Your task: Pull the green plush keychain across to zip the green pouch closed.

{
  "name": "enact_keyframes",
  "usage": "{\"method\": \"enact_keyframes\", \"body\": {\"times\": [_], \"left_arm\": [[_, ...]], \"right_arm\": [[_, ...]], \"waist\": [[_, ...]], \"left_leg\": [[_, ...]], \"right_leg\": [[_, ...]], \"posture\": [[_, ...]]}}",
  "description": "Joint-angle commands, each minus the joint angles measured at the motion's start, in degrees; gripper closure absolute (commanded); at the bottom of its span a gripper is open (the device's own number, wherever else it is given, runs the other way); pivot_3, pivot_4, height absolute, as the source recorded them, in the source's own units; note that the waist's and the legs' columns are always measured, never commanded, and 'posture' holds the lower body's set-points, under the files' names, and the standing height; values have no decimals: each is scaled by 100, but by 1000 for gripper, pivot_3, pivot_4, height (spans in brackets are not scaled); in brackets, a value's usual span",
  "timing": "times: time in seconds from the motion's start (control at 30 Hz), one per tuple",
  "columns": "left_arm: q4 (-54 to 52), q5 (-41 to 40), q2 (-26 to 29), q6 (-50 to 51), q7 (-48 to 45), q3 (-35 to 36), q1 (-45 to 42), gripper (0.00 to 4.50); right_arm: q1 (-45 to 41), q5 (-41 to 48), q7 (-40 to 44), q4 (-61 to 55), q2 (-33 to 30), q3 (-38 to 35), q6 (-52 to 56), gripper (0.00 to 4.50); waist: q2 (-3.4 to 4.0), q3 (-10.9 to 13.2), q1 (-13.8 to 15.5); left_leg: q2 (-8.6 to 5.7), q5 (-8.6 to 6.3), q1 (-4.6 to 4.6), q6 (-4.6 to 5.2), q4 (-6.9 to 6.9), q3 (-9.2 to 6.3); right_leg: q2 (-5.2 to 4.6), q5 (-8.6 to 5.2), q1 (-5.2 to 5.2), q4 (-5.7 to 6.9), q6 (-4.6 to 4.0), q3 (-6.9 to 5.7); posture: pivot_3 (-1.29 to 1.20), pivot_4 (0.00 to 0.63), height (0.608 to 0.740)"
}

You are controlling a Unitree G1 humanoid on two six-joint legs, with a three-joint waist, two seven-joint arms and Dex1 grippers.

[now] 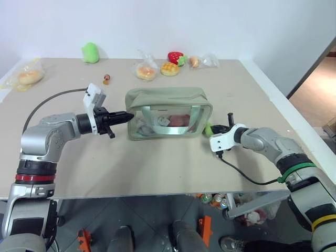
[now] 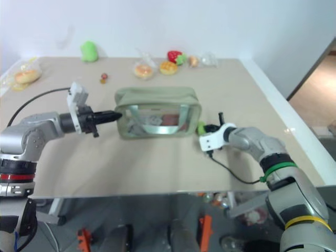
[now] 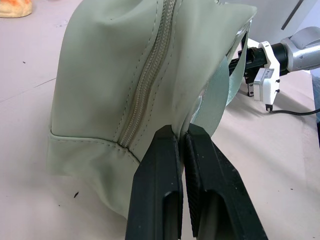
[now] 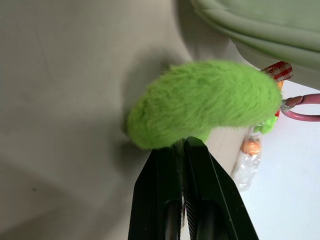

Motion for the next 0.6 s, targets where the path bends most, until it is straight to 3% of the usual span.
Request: {"method": "enact_keyframes", "body": {"times": [0.03, 0.2, 0.23, 0.4, 0.43, 0.47, 0.53, 0.6], "left_arm": [[-182, -93, 7, -10, 0, 115, 28, 4500], [-242, -114, 17, -6, 34, 140, 111, 4500], [-238, -163, -21, 2, 71, 199, 113, 3931], [-188, -450, -125, 229, 217, 475, 14, 2421], [-217, -420, -101, 201, 210, 452, 29, 2301], [-236, -407, -82, 200, 218, 441, 39, 1782], [-365, -463, 1, 238, 219, 521, 110, 1454], [-559, -570, 140, 272, 192, 706, 243, 1454]], "right_arm": [[106, 530, 406, 313, 58, -315, 151, 4454], [33, 1773, 1144, 500, 38, -1208, 620, 4454], [75, 2249, 1536, 417, 35, -1520, 917, 3980], [322, 3575, 2576, -308, 30, -2443, 2115, 2472], [398, 3825, 2847, -550, 22, -2569, 2408, 2332], [481, 4130, 3202, -817, 20, -2690, 2775, 1942], [599, 4695, 3603, -1304, -38, -3007, 3396, 1855], [696, 5191, 3864, -1749, -149, -3361, 3913, 1855]], "waist": [[0, 1, -13], [7, 12, -35], [8, 13, -38], [15, 19, -35], [15, 19, -34], [15, 19, -34], [20, 22, -46], [38, 35, -56]], "left_leg": [[0, 0, 4, 0, 0, 0], [-6, 0, 1, 0, 2, 0], [-7, 0, 0, 1, 1, 2], [-7, -7, -3, 11, -2, -1], [-7, -9, -4, 11, -2, -1], [-7, -11, -3, 14, -2, -1], [-6, -14, -3, 16, -2, -1], [-6, -15, -5, 15, -2, -1]], "right_leg": [[0, -1, 6, 0, -1, 1], [-2, -4, 10, -3, 5, 10], [-2, -5, 9, -4, 6, 14], [-2, -10, 10, -4, 15, 12], [-2, -10, 10, -4, 16, 13], [-1, -11, 10, -4, 17, 12], [2, -11, 8, -4, 17, 12], [2, -11, 6, -4, 17, 11]], "posture": [[0, 150, 740], [0, 150, 740], [0, 150, 740], [0, 150, 740], [0, 150, 740], [0, 150, 740], [0, 150, 740], [0, 150, 740]]}}
